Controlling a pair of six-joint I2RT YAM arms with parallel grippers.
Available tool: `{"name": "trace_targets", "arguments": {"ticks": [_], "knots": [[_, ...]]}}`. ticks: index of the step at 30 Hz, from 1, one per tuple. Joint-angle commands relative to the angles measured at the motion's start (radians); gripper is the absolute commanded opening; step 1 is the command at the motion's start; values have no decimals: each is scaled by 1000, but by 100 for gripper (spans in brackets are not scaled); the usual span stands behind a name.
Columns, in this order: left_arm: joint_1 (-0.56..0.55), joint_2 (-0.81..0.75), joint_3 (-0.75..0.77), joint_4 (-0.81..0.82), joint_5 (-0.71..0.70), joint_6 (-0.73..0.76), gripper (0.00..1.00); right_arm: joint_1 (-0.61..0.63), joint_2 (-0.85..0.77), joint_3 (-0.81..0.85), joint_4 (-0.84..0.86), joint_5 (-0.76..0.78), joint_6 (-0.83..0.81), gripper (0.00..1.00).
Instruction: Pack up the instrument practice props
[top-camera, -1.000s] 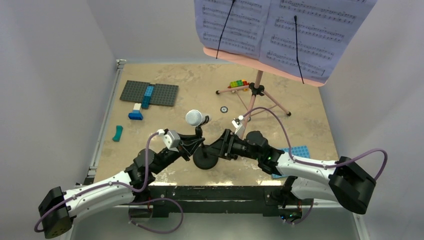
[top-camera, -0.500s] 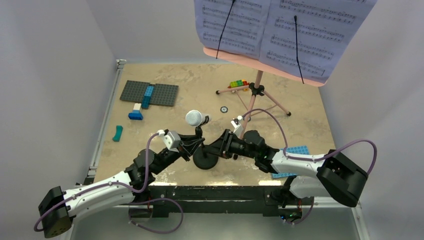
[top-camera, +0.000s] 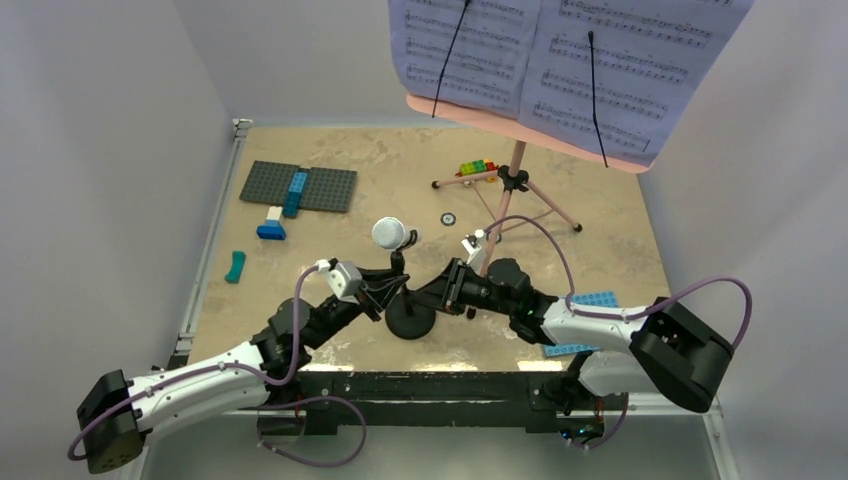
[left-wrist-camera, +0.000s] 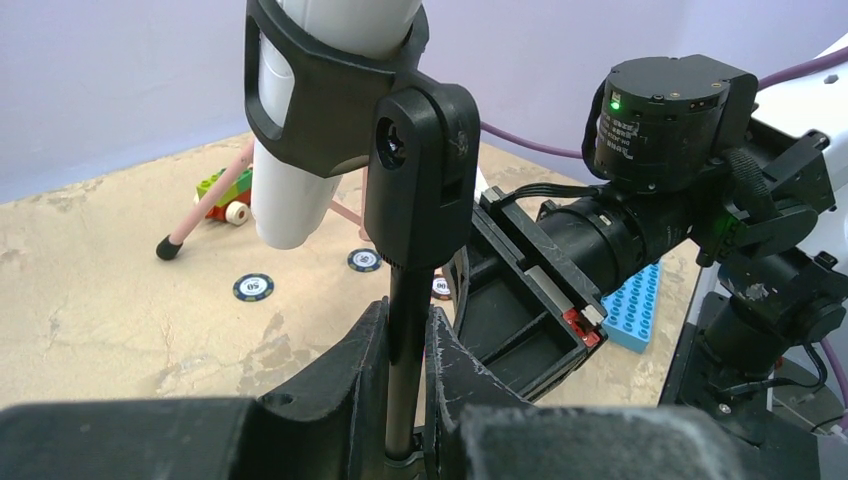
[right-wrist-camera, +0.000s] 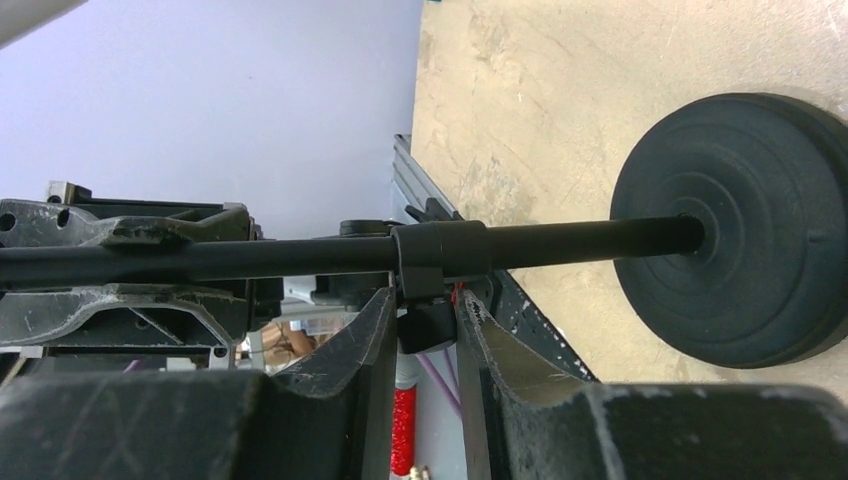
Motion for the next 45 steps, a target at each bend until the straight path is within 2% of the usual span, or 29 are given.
{"name": "trace_targets", "arguments": {"ticks": [1, 5, 8, 13, 19, 24, 27, 34, 41, 45], "knots": [[-16, 24, -13, -73, -4, -13, 0, 1, -41, 77, 5, -22, -133, 0], [-19, 40, -2, -93, -27, -15, 0, 18, -132, 176, -305, 92, -381, 0], [-19, 64, 12, -106, -34, -16, 0, 27, -190, 203, -399, 179, -551, 0], [-22, 111, 27, -100, -33, -22, 0, 68, -232, 231, -461, 267, -818, 0], [-30, 170, 48, -96, -35, -13, 0, 255, -188, 264, -499, 530, -1168, 0], [-36, 190, 55, -94, -39, -10, 0, 396, -114, 231, -417, 771, -1395, 0], [-38, 196, 55, -93, -40, -12, 0, 469, -78, 200, -360, 901, -1496, 0], [-46, 227, 34, -55, -45, -33, 0, 580, 5, 170, -283, 1065, -1666, 0], [-55, 250, 27, -35, -53, -42, 0, 621, 151, 180, -235, 1213, -1755, 0], [-58, 250, 26, -36, -53, -52, 0, 622, 104, 163, -256, 1189, -1712, 0]]}}
